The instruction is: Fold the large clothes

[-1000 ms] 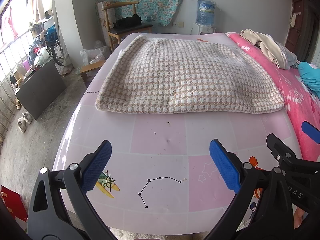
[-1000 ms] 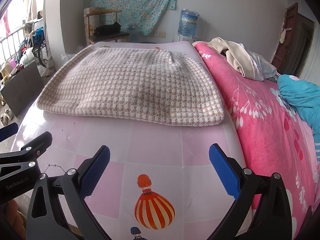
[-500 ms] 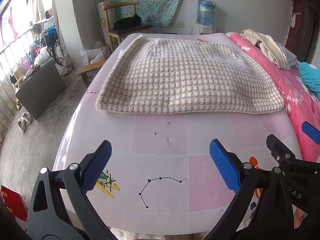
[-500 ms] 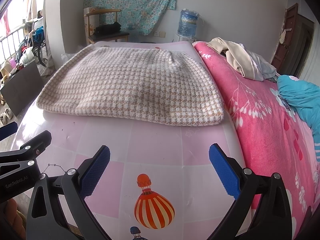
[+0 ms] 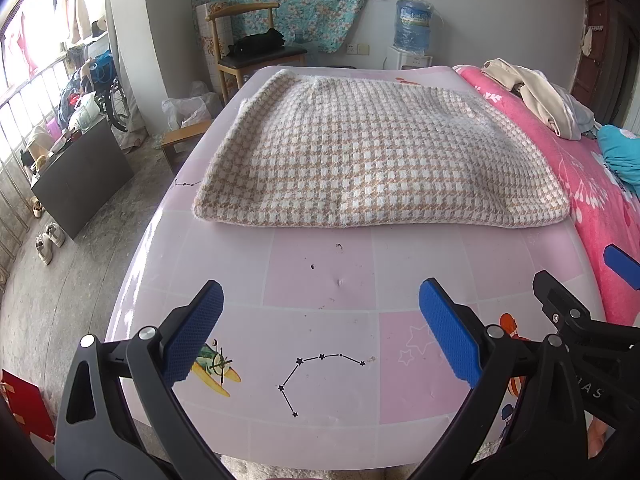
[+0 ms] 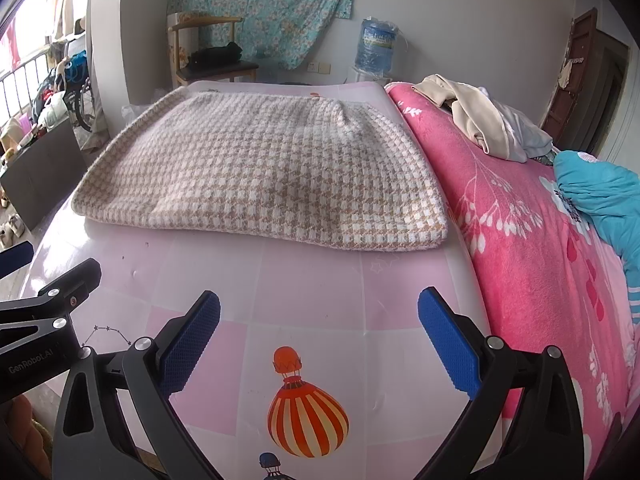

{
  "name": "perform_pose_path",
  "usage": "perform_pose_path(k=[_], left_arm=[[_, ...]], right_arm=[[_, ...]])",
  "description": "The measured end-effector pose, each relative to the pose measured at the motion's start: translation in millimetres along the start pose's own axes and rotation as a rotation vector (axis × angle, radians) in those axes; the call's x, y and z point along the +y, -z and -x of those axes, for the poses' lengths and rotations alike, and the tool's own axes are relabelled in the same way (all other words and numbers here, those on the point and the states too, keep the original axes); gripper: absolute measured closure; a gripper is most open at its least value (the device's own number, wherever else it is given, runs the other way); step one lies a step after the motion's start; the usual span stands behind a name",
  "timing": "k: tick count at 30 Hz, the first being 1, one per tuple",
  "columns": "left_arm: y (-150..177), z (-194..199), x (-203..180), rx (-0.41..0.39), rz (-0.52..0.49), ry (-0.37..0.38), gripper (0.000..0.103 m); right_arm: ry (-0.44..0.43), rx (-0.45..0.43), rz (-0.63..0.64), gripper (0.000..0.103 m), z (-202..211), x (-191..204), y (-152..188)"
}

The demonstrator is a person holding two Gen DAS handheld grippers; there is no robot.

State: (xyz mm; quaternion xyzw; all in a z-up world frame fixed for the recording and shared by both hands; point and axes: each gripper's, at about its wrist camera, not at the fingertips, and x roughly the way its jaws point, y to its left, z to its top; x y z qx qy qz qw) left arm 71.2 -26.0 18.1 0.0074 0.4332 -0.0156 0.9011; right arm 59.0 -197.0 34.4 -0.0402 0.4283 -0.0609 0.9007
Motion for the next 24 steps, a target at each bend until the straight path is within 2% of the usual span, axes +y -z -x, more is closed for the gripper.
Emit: perform_pose_path(k=[24], left_arm=[[0.6, -0.2, 0.4, 0.000, 0.001, -0.001, 0.008]], right_arm=[[0.001, 0.004, 0.003, 0.006, 0.5, -2.7, 2.1]])
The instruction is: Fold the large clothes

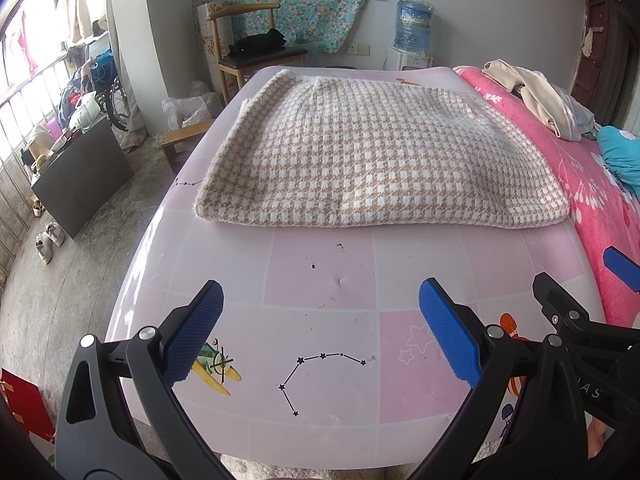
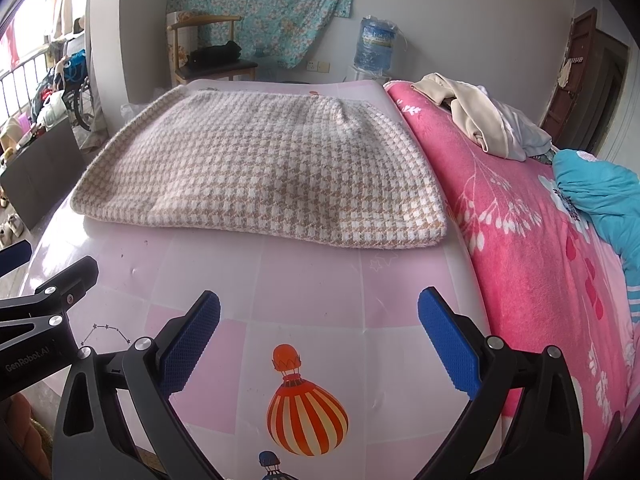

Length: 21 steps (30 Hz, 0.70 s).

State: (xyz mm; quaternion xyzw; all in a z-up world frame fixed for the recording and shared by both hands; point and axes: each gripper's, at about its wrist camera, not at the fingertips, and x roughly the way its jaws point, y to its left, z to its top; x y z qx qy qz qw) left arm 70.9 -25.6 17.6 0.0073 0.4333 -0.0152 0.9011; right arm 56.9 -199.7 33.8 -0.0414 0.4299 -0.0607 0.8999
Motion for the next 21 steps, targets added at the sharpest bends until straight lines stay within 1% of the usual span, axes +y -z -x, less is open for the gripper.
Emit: perform_pose_path(k=[21], left_arm=[[-0.7, -0.6, 1.5, 0.000, -0.001, 0.000, 0.008]], right_arm=[[-0.001, 0.001, 0.001, 0.006, -1.4, -1.9, 0.5]])
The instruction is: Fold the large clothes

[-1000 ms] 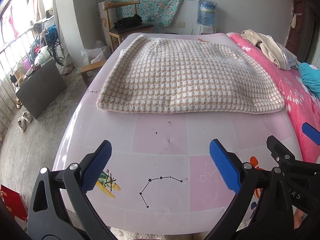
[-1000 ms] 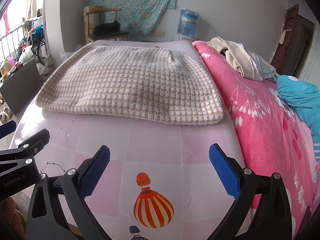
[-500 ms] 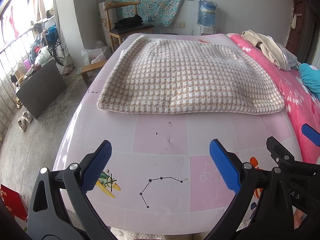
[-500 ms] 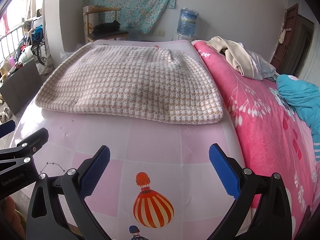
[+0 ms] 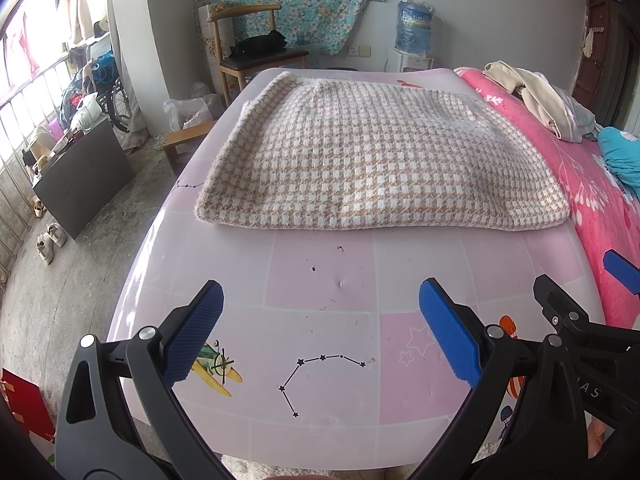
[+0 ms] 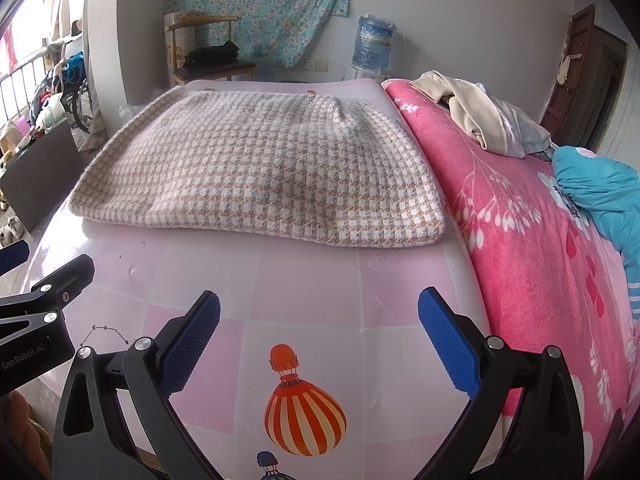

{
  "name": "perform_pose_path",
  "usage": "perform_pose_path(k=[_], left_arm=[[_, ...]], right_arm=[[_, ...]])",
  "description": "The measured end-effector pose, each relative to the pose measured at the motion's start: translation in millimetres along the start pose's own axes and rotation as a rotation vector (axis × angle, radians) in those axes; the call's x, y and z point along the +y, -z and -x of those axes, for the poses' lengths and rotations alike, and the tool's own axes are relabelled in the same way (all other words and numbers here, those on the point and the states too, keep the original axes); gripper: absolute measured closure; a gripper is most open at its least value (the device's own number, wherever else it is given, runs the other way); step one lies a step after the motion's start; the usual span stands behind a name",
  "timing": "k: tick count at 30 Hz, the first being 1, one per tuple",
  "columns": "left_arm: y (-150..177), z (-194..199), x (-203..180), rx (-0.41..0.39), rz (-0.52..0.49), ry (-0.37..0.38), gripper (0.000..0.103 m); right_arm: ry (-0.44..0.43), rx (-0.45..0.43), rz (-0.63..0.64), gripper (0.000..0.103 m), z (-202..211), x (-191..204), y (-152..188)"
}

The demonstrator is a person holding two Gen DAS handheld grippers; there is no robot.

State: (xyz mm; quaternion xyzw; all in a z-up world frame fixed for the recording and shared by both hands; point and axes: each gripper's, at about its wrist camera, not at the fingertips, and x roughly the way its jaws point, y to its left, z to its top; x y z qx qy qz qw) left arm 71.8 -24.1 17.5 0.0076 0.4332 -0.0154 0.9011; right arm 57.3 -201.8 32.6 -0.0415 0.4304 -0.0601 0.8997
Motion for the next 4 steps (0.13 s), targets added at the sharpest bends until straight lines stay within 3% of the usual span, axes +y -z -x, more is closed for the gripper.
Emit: perform_pose_path(k=[4], left_arm=[[-0.1, 0.1, -0.2, 0.000, 0.001, 0.001, 0.008]], right_arm=[[0.001, 0.002, 0.000, 0.006, -0.6, -1.2, 2.0]])
